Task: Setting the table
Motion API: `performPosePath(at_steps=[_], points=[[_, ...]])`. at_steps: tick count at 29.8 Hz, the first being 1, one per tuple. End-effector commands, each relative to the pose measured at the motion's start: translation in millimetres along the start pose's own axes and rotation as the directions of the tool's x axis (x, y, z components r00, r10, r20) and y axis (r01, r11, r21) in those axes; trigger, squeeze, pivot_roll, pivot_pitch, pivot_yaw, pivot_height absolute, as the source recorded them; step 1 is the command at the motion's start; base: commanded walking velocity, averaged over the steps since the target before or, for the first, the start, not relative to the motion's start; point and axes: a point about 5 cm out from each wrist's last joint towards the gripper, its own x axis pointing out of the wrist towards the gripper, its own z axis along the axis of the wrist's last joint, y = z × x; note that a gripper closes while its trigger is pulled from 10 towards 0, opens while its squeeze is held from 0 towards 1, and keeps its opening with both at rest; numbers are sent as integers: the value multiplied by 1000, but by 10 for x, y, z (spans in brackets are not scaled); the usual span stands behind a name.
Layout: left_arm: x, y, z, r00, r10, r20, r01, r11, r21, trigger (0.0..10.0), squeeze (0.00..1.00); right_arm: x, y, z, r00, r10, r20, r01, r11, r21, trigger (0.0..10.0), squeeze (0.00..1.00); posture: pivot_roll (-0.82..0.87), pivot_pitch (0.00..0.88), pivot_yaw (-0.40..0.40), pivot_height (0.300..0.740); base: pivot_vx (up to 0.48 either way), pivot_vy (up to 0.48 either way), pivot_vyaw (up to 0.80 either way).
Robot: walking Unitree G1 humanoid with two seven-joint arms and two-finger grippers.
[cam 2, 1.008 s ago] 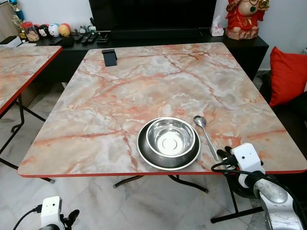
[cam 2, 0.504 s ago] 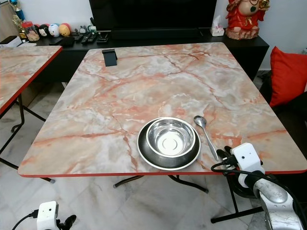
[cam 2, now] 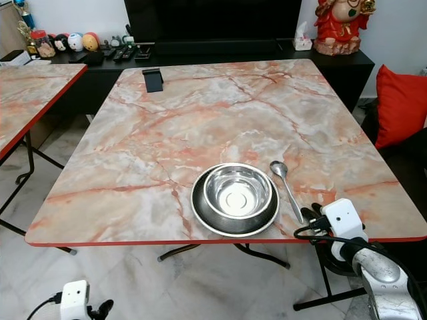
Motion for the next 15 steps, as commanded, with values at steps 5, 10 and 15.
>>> performPosePath(at_steps=[5,10,15], points=[[-13,194,91,1000,24,17,-24,1000,12,10000,0,19,12,56,1000,13,29,-12,1000,-3,10000,0,-150,0,71,707,0,0,0],[-32,253,77,999,29,17,-29,1000,11,10000,0,25,23,62,999,18,29,-18,1000,-3,10000,0,-149,0,71,707,0,0,0],[-38,220,27,1000,29,10,-29,999,14,10000,0,29,32,62,999,23,28,-23,1000,-3,10000,0,-150,0,71,707,0,0,0]])
